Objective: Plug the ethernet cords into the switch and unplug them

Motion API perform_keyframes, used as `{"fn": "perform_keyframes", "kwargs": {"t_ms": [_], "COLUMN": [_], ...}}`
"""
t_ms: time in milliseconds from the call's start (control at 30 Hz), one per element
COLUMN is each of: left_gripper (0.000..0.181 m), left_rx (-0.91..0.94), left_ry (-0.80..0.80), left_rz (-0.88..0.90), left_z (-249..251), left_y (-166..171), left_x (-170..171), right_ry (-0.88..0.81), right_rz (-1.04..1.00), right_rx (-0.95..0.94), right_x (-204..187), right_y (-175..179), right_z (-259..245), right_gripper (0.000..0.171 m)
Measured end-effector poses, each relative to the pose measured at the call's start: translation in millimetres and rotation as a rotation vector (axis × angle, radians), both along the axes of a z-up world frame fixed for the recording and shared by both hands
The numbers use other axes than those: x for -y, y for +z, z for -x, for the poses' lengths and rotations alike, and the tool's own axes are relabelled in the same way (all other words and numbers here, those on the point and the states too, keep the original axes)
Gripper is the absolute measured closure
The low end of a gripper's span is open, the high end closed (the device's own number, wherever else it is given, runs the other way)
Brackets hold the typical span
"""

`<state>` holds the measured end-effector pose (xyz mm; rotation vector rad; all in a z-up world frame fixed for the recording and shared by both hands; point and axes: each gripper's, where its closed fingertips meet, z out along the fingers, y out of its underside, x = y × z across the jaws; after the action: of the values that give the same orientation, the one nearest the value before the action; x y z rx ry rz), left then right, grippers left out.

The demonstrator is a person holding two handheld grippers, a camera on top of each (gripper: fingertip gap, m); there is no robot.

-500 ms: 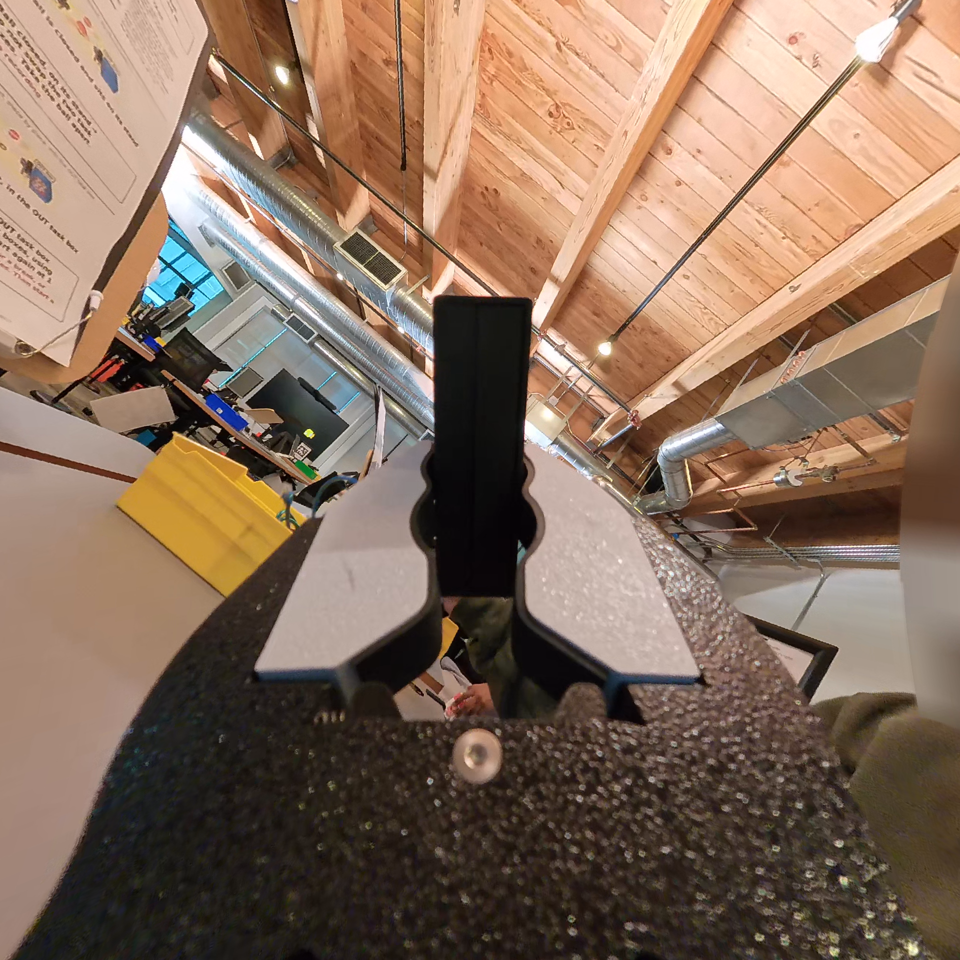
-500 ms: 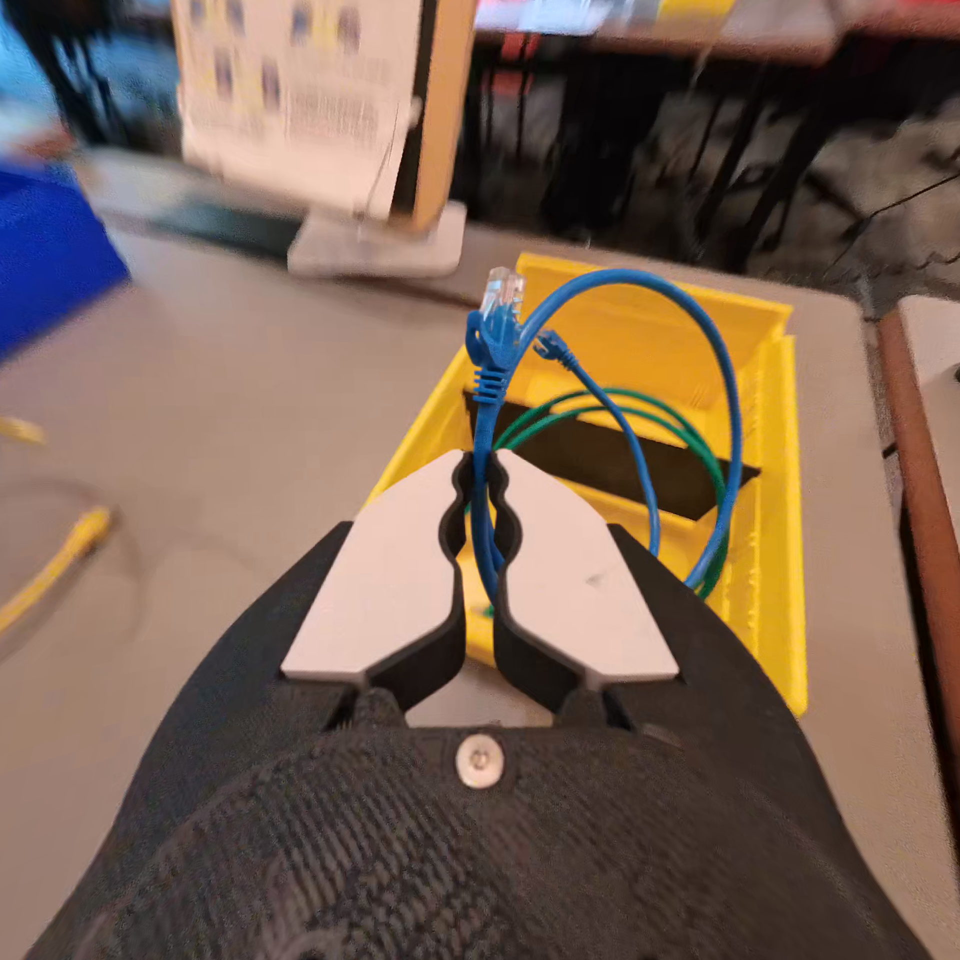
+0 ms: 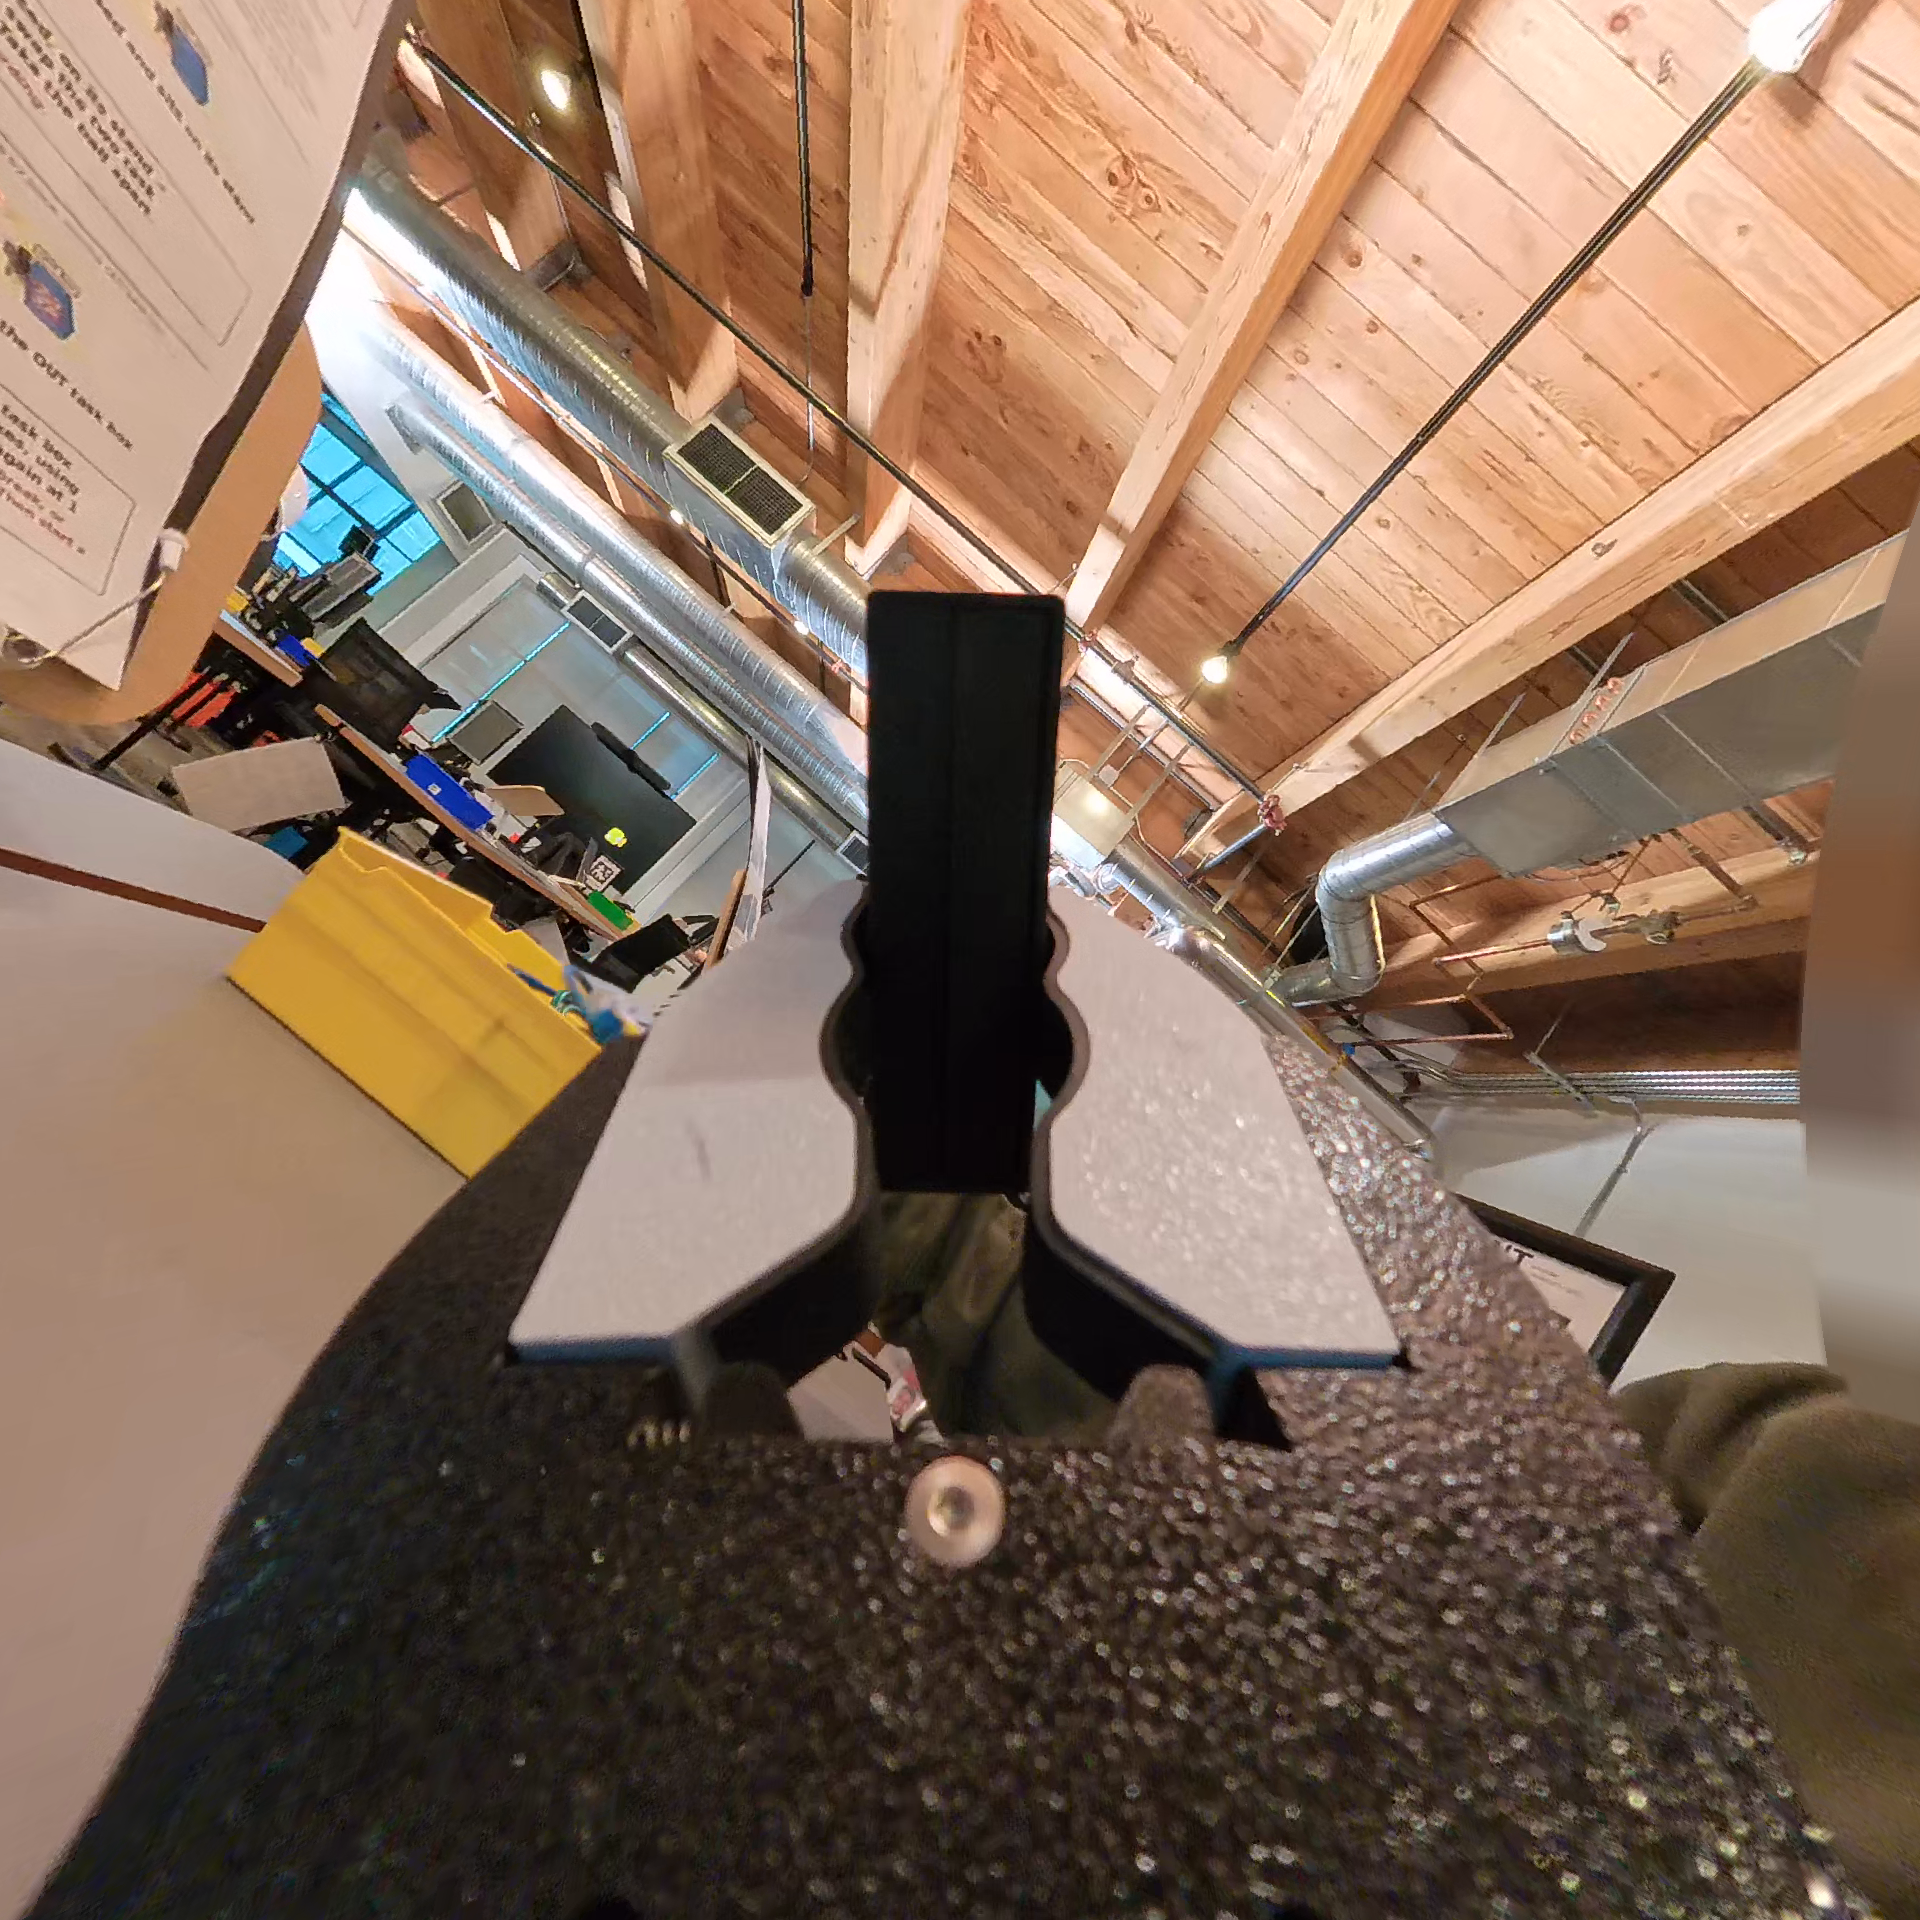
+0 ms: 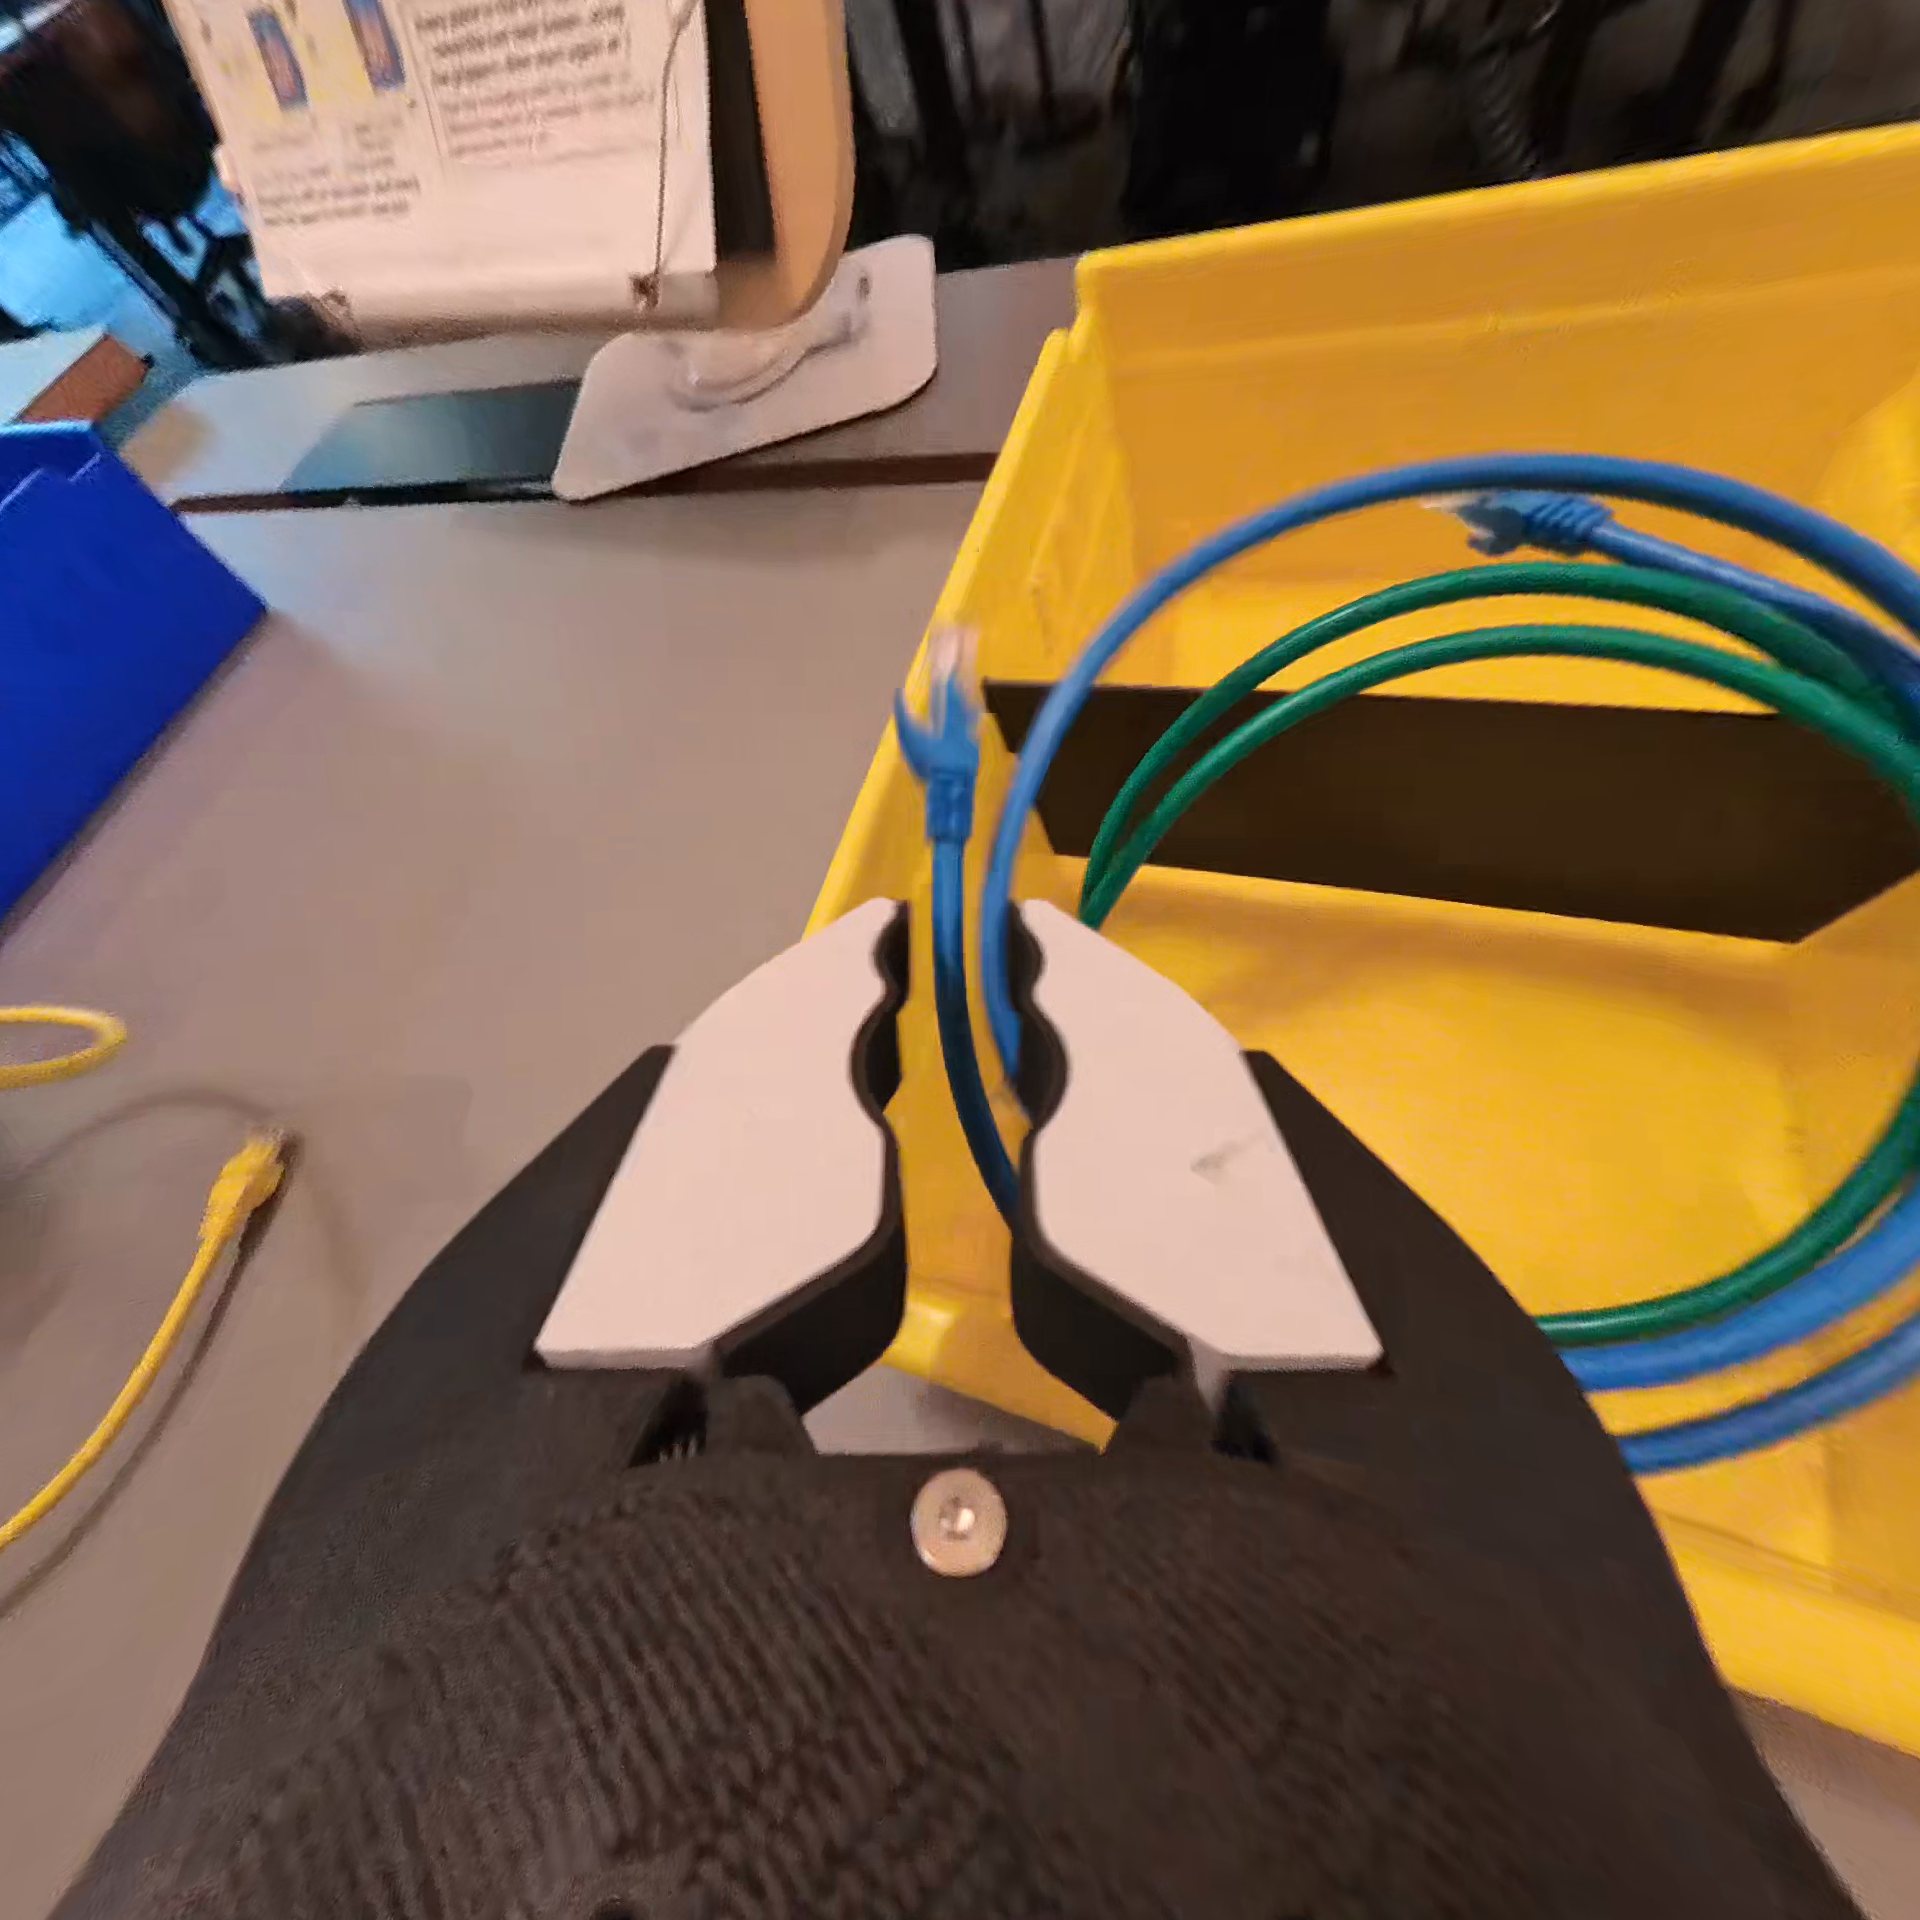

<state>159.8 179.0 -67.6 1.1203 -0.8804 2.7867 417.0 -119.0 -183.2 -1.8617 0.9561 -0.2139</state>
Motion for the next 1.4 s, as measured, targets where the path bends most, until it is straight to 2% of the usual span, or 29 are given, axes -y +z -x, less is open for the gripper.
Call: {"fn": "perform_keyframes", "kwargs": {"t_ms": [133,233,367,433,533,600,700,767,1000,1400], "left_gripper": [0.152,0.155,0.154,0.155,0.154,0.155,0.155,0.155,0.154,0.155], "left_rx": [-0.031,-0.085,-0.259,-0.346,-0.46,-0.515,-0.559,-0.564,-0.557,-0.563], "left_ry": [-0.014,-0.058,-0.154,-0.237,-0.32,-0.344,-0.343,-0.343,-0.312,-0.308], "left_rz": [0.003,0.001,0.014,0.076,0.123,0.127,0.111,0.087,0.028,0.033], "left_z": [-5,-9,-25,-31,-37,-39,-41,-41,-39,-41], "left_y": [-6,-13,-44,-59,-80,-90,-98,-99,-95,-101], "left_x": [3,11,31,45,66,79,92,99,117,122], "right_ry": [-0.062,-0.03,0.246,0.286,0.201,0.158,0.093,0.049,0.057,0.012], "right_rz": [-0.067,-0.058,-0.287,-0.424,-0.626,-0.732,-0.816,-0.898,-0.925,-1.045], "right_rx": [0.081,0.143,0.072,0.028,-0.111,-0.232,-0.37,-0.36,-0.393,-0.417], "right_x": [7,-3,-86,-126,-167,-182,-185,-176,-173,-174], "right_y": [27,53,69,63,42,28,11,15,13,15], "right_z": [14,72,194,226,225,213,199,192,200,197], "right_gripper": [0.109,0.097,0.124,0.126,0.119,0.124,0.124,0.129,0.14,0.156]}}
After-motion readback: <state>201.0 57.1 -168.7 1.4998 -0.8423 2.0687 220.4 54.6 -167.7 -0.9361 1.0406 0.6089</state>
